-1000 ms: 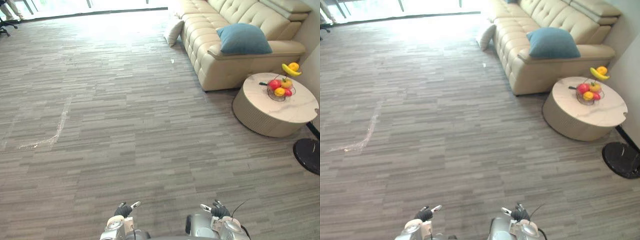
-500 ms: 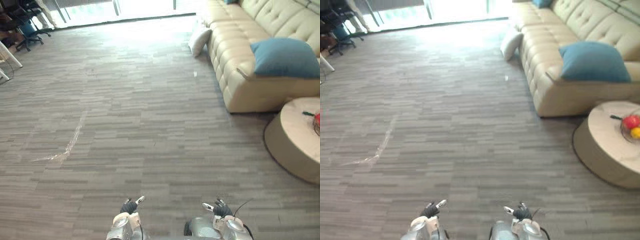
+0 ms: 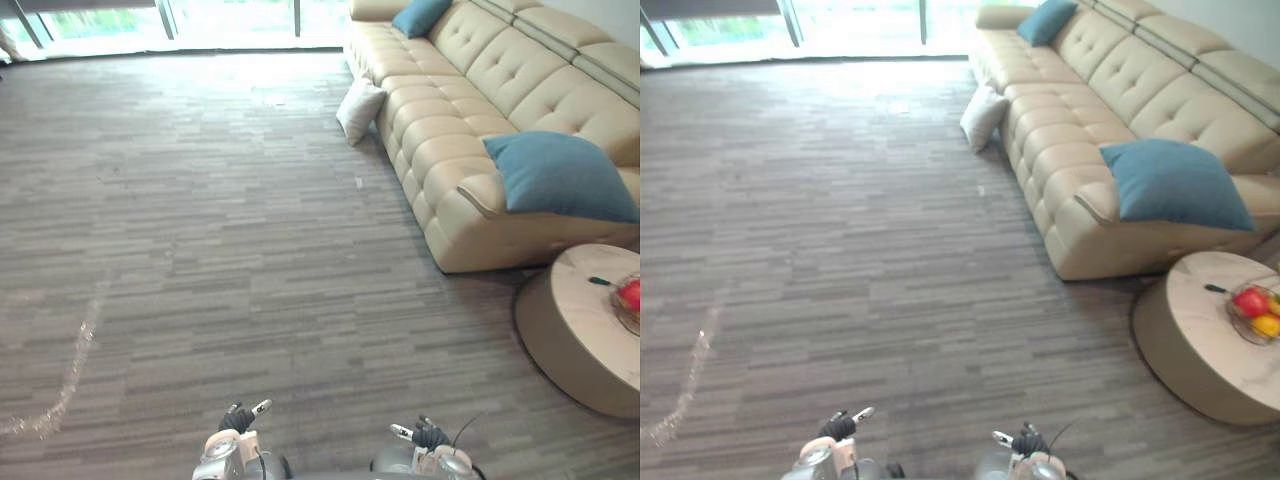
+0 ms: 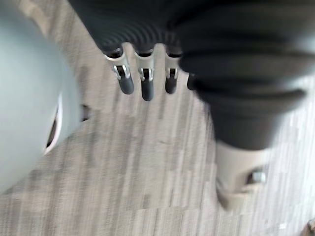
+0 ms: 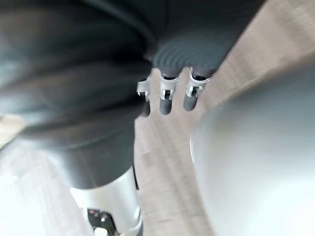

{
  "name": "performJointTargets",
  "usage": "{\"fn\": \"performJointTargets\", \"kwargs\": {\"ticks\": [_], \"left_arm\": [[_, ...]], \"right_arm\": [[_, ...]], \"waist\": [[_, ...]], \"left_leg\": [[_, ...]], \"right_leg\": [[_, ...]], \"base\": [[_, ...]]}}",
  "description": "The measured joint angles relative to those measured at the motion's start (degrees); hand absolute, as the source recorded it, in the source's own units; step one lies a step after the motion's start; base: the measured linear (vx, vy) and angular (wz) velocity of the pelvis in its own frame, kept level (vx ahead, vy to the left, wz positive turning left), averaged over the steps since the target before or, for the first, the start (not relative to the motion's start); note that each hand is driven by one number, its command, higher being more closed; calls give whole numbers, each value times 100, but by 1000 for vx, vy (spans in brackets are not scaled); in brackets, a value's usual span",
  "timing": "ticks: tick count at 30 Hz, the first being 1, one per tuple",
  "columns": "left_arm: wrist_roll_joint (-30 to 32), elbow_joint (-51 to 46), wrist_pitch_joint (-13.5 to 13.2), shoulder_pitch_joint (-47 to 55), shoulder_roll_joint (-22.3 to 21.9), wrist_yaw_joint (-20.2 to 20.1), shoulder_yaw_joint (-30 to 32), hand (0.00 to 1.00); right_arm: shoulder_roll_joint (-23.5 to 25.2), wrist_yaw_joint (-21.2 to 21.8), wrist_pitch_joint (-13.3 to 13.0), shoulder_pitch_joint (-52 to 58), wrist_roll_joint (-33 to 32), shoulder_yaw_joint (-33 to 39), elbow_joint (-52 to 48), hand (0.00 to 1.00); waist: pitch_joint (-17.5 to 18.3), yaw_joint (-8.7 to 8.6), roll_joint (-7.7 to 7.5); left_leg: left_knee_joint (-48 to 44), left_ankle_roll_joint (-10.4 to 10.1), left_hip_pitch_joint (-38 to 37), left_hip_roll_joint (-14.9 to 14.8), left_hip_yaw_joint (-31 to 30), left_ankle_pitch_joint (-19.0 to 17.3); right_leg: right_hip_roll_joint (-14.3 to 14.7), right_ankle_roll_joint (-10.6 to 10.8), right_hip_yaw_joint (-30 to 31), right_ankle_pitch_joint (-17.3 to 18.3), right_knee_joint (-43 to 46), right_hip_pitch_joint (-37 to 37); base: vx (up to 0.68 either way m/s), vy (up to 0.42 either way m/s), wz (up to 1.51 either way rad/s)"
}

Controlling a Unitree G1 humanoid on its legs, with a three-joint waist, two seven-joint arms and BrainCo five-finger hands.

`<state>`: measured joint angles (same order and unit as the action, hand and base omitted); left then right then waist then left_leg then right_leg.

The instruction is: Pick up cushions and gather them together orderly.

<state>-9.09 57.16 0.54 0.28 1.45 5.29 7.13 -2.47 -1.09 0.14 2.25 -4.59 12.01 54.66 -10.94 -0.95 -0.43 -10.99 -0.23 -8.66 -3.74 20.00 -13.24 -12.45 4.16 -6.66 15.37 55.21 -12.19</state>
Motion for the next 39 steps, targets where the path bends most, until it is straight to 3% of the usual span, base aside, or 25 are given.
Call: {"fn": "performJointTargets", "kwargs": {"ticks": [3, 5, 6, 7, 10, 11, 12, 13, 15, 18, 20, 21, 22, 23, 25, 27, 28, 29, 30, 31, 32, 35, 37, 38, 39], "left_arm": [[2, 87, -2, -30, -7, 23, -174, 0], [11, 105, 3, -66, -57, 26, -186, 0], [12, 140, 5, -65, -79, 27, -146, 0], [18, 209, -4, -78, -243, 15, -135, 0], [62, 141, -13, -45, -387, -36, -108, 0], [65, 91, -9, -39, -457, -44, 64, 0], [59, 25, -9, -42, -453, -61, 93, 0], [50, -97, -10, -7, -456, -62, 134, 0], [49, -231, -10, -5, -454, -53, 308, 0], [48, -368, -68, -57, -427, -52, 299, 0], [46, -367, -132, -102, -415, -58, 293, 0], [43, -333, -137, -110, -400, -55, 227, 0], [43, -328, -155, -116, -374, -58, 177, 0], [33, -302, -148, -147, -209, -51, 75, 0], [35, -157, -94, -177, 20, -42, 48, 0], [15, -113, -63, -166, 135, -42, 122, 0], [14, -31, -33, -62, 188, -42, 64, 0], [15, -26, -26, -54, 189, -42, 60, 0], [15, 3, 20, -63, 186, -37, 42, 0], [12, 27, 29, -91, 204, -20, 47, 0], [-2, 30, 28, -81, 173, -10, 41, 0], [-6, 110, 28, -26, 136, 17, -52, 0], [-4, 116, 27, -50, 93, 20, -185, 0], [4, 143, 27, -77, 49, 12, -201, 0], [9, 258, 25, -130, -124, 12, -169, 0]], "right_arm": [[-98, 6, -59, -87, -14, 13, -61, 0], [-97, 3, -65, -140, -46, 37, -159, 0], [-93, 4, -72, -142, -48, 75, -180, 0], [-209, -2, -84, -212, -21, 128, -190, 0], [-231, -6, -87, -215, -39, 263, -234, 0], [-224, -2, -65, -202, -38, 246, -247, 0], [-208, -2, -44, -184, -40, 226, -251, 0], [-196, -13, -8, -174, -41, 174, -230, 0], [-134, -27, 46, -126, -41, 51, -210, 0], [-4, -84, 87, -90, -44, 56, -179, 0], [19, -120, 100, -73, -42, 99, -157, 0], [-7, -120, 96, -65, -37, 102, -66, 0], [-36, -118, 89, -79, -35, 93, 8, 0], [-71, -127, 108, -114, -27, 30, 211, 0], [70, -110, 127, -113, -14, -75, 285, 0], [110, -113, 139, -115, 10, -110, 275, 0], [101, -106, 124, -70, 2, -149, 240, 0], [81, -105, 119, -73, 2, -150, 238, 0], [74, -96, 72, -109, 3, -161, 164, 0], [74, -76, 74, -136, 9, -201, 49, 0], [-2, -39, 59, -138, 11, -282, -62, 0], [-112, 7, -41, -167, -1, -337, -301, 0], [-151, 14, -66, -186, -5, -325, -422, 0], [-169, 16, -81, -200, -1, -323, -424, 0], [-275, 29, -109, -272, -31, -285, -403, 0]], "waist": [[-33, -89, 90], [-113, -185, 43], [-137, -223, 62], [-151, -168, 332], [-231, -284, 285], [-222, -290, 355], [-254, -296, 416], [-301, -242, 507], [-324, -185, 462], [-346, -124, 258], [-345, -47, 237], [-326, -14, 268], [-320, 14, 280], [-295, 131, 155], [-142, 27, -87], [-134, 95, -139], [-73, 59, -167], [-73, 44, -167], [-129, -41, -164], [-184, -29, -243], [-218, -13, -149], [-264, -115, 30], [-258, -239, 27], [-252, -276, -8], [-333, -287, 154]], "left_leg": [[424, -75, -404, -35, -123, -110], [642, -384, -809, -48, -338, -368], [703, -401, -985, -81, -393, -429], [787, -245, -1186, -184, -479, -373], [-36, -561, -1205, -170, -658, 49], [-1286, -801, -755, -402, -760, 142], [-2596, -1317, -204, -703, -913, 510], [-3956, -1396, 366, -1144, -851, 595], [-4719, -1017, 976, -1532, -476, 385], [-3454, -594, 1747, -1551, 441, 140], [-1954, -522, 2001, -1214, 440, 265], [-615, -667, 2050, -887, 158, 735], [-339, -682, 2092, -809, -1, 1112], [-466, -425, 2100, -619, -140, 1467], [-718, -193, 2163, -506, -13, 1231], [-1396, -37, 2152, -595, 199, 962], [-1009, -7, 1542, -429, 308, 591], [-950, -31, 1472, -399, 305, 546], [-675, -93, 1064, -240, 299, 238], [-520, -89, 739, -155, 322, 122], [-268, -175, 248, -165, 414, -15], [219, -241, -552, -269, 536, -159], [534, -335, -912, -279, 511, -250], [663, -463, -1120, -245, 398, -391], [747, -529, -1407, -297, 154, -424]], "right_leg": [[166, -126, -456, 2, -1235, -632], [204, -193, -549, -1004, -3073, -896], [230, -278, -543, -1476, -3062, -819], [356, -295, -578, -1062, -2693, -803], [70, -487, -567, -29, -1623, -740], [108, -482, -656, 189, -1677, -461], [191, -523, -771, 275, -1844, -144], [392, -614, -872, 338, -2126, 312], [552, -645, -913, 359, -2683, 1000], [512, -515, -920, 285, -3684, 1952], [430, -357, -835, 333, -4040, 2352], [400, -209, -757, 399, -4280, 2581], [408, -160, -685, 425, -4379, 2672], [350, -131, -379, 446, -4565, 2820], [123, -41, 7, 65, -4538, 2730], [73, 130, 584, -423, -3754, 2490], [-90, 673, 848, -1042, -1902, 1711], [-99, 698, 865, -1161, -1694, 1622], [-230, 711, 923, -1161, -419, 1009], [-281, 491, 880, -793, 281, 619], [-216, 172, 597, -385, 610, 120], [-143, -178, -447, 49, -94, -742], [5, -185, -654, -208, -1388, -1242], [150, -90, -504, -648, -2376, -1304], [332, -455, -362, -1151, -2358, -1217]], "base": [[427, -59, 34], [526, -209, 59], [615, -206, 28], [600, -172, 22], [585, -242, 24], [428, -191, 19], [633, -235, 4], [619, -174, -14], [549, -114, -18], [469, 2, -9], [480, 128, -33], [559, 238, -41], [451, 237, -67], [733, 319, -46], [668, 274, -28], [516, 291, -48], [520, 266, -39], [631, 262, -23], [444, 107, -2], [618, 101, -19], [510, 53, -32], [475, -1, -8], [513, -124, 42], [616, -199, 49], [643, -191, 23]]}}
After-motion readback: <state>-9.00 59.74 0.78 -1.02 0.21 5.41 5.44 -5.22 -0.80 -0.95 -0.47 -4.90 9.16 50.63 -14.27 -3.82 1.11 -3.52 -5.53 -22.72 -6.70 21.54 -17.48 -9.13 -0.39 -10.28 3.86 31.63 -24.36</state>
